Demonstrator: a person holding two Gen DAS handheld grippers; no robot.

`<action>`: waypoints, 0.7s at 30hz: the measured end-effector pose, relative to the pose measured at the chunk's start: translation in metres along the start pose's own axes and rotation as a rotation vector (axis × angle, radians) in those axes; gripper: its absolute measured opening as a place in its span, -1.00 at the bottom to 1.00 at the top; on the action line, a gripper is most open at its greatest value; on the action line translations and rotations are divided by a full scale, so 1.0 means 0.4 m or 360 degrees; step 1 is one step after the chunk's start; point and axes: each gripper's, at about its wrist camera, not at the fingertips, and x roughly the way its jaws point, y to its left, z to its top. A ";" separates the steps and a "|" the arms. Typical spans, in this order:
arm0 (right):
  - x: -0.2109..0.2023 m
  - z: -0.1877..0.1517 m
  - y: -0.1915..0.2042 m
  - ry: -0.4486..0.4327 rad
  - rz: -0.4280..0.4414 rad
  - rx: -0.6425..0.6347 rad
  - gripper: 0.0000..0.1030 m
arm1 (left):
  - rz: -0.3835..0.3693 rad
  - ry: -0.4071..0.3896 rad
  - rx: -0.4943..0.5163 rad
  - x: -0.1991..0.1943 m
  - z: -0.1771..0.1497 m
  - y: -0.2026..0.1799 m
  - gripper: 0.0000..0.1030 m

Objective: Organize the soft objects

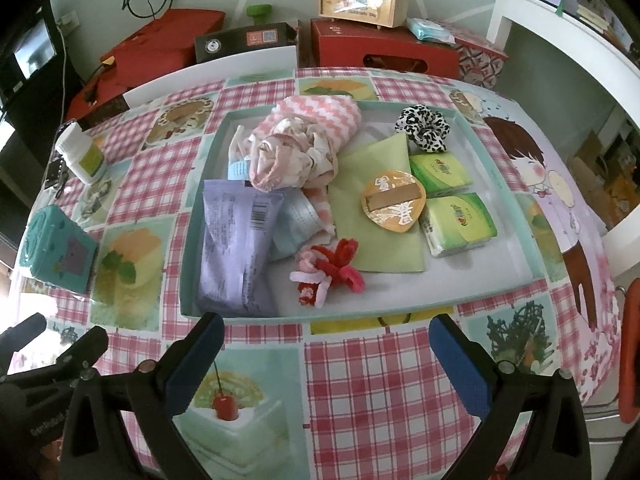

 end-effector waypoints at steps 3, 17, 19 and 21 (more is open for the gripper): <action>0.006 0.002 0.002 0.0006 -0.0003 -0.0008 1.00 | -0.0004 0.0015 0.0008 0.006 0.000 -0.002 0.91; 0.027 0.005 0.002 0.0020 0.0006 -0.0031 1.00 | -0.0020 0.0083 0.0016 0.030 0.002 0.007 0.91; 0.030 0.005 0.000 0.0023 0.0012 -0.0029 1.00 | -0.0022 0.0086 0.0016 0.030 0.002 0.006 0.91; 0.034 0.005 0.001 0.0029 0.0015 -0.0028 1.00 | -0.0028 0.0089 0.0013 0.029 0.001 0.005 0.91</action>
